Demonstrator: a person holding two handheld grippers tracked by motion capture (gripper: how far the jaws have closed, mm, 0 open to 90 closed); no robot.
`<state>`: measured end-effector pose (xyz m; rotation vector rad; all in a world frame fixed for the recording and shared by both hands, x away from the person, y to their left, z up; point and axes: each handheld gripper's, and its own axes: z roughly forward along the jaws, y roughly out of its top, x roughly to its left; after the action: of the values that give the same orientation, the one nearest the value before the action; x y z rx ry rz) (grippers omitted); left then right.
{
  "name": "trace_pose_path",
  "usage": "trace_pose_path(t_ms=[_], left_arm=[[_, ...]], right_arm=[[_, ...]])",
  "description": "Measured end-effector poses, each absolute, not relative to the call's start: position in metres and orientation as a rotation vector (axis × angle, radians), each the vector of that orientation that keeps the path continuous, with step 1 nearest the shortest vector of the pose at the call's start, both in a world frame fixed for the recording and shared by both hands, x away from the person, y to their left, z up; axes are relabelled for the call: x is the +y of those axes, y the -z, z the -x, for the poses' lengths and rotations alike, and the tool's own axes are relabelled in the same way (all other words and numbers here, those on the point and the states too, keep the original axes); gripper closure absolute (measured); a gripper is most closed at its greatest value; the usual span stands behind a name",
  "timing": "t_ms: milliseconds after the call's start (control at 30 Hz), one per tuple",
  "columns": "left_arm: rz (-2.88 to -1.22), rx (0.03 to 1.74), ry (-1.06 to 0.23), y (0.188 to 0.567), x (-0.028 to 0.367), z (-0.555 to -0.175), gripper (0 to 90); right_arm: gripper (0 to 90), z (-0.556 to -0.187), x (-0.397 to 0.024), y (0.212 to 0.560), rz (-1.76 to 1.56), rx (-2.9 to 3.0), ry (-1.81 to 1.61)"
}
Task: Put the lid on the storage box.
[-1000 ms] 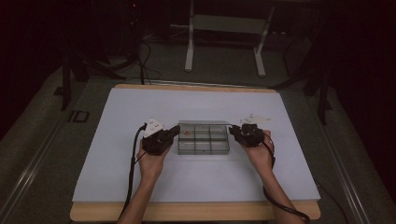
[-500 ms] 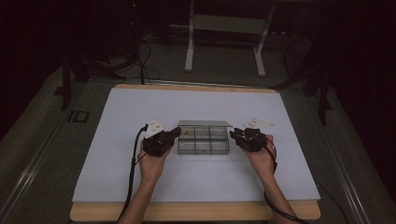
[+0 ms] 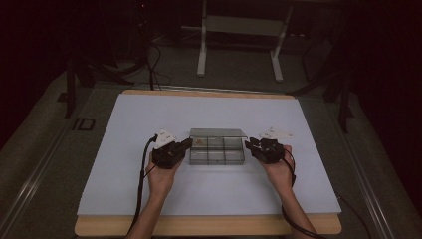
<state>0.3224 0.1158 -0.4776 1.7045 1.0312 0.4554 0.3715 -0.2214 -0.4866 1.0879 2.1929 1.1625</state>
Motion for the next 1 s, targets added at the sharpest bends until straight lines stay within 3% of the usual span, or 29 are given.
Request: trace_pose_path(t_ms=[1000], left_arm=[[-1.748, 1.062, -0.428, 0.490, 0.115, -0.321, 89.8]], right_arm=[[71.1, -0.366, -0.232, 0.481, -1.096, 2.161, -1.182]])
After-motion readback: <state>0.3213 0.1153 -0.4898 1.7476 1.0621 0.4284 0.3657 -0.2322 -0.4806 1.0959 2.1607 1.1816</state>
